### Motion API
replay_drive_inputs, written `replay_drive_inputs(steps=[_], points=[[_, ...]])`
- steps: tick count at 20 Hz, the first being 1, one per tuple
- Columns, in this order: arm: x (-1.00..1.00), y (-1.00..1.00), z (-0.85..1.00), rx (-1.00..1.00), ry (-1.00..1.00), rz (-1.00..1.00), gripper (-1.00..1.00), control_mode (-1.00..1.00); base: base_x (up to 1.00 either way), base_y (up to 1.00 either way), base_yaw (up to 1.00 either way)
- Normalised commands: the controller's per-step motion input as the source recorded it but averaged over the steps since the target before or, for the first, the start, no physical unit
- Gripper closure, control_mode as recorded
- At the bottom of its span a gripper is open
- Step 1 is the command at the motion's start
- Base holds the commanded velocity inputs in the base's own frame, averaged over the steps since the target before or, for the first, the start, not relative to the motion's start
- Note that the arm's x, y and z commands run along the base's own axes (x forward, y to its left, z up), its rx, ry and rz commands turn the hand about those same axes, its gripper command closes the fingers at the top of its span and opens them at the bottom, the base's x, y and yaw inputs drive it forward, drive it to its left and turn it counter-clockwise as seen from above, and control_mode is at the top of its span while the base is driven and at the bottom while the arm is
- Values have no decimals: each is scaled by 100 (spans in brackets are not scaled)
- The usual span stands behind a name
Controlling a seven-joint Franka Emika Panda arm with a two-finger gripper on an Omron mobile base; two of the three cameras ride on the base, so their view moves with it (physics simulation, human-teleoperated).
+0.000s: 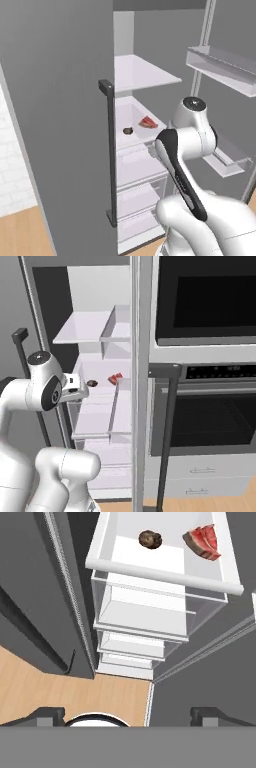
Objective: Place one mushroom and one steak in each tupperware on the nearby counter, to pack two identical lunches.
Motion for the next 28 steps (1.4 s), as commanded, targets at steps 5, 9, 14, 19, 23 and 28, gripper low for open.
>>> replay_drive_inputs(steps=[5,9,14,19,23,28], points=[[0,0,0,0,0,0,-100,100,49,-29,-3],[0,0,0,0,0,0,-100,100,72,-12,0],[100,3,-3,3,-1,-2,-100,-100,0,0,0],[100,39,-5,5,-3,-7,-100,-100,0,0,0],[92,36,-31,8,0,-11,-100,-100,0,0,0],[47,-1,-39,13,0,-6,-100,-100,0,0,0]])
